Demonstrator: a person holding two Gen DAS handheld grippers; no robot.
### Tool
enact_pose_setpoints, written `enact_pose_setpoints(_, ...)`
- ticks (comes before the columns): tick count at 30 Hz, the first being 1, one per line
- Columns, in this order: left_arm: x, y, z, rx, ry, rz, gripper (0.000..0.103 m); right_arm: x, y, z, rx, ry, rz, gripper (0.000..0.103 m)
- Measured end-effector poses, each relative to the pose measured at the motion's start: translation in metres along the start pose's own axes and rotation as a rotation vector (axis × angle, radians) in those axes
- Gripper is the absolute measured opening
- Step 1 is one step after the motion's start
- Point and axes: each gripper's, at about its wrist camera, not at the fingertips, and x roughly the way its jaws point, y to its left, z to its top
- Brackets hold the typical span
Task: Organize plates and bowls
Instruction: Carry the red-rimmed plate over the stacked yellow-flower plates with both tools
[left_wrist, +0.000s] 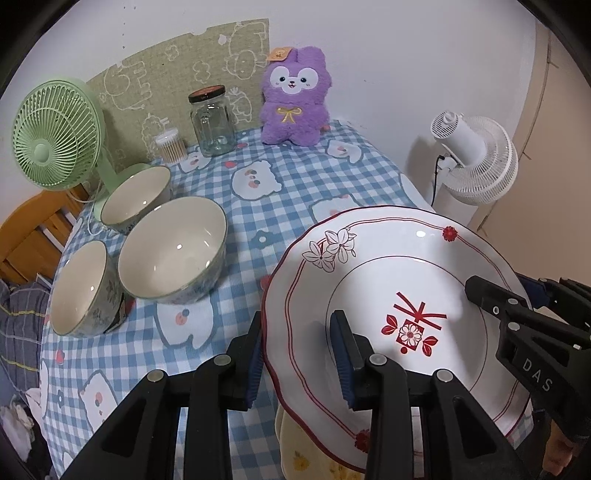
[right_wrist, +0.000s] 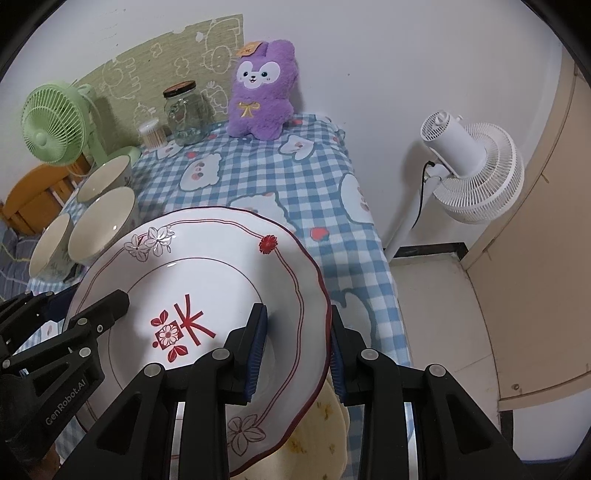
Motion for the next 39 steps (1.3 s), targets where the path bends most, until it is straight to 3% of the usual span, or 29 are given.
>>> enact_pose_setpoints(14, -0.002, -0.005, -0.033, 0.037, 0.023, -0.024, 0.034, -0.004, 0.003, -0.037, -0.034, 0.029, 0.005, 0.034)
enact_pose_setpoints(39, 0.0, -0.015, -0.066, 0.088, 0.047, -0.044, 0.034, -0.004, 0.002, -0.073, -0.041, 0.068, 0.016, 0.033)
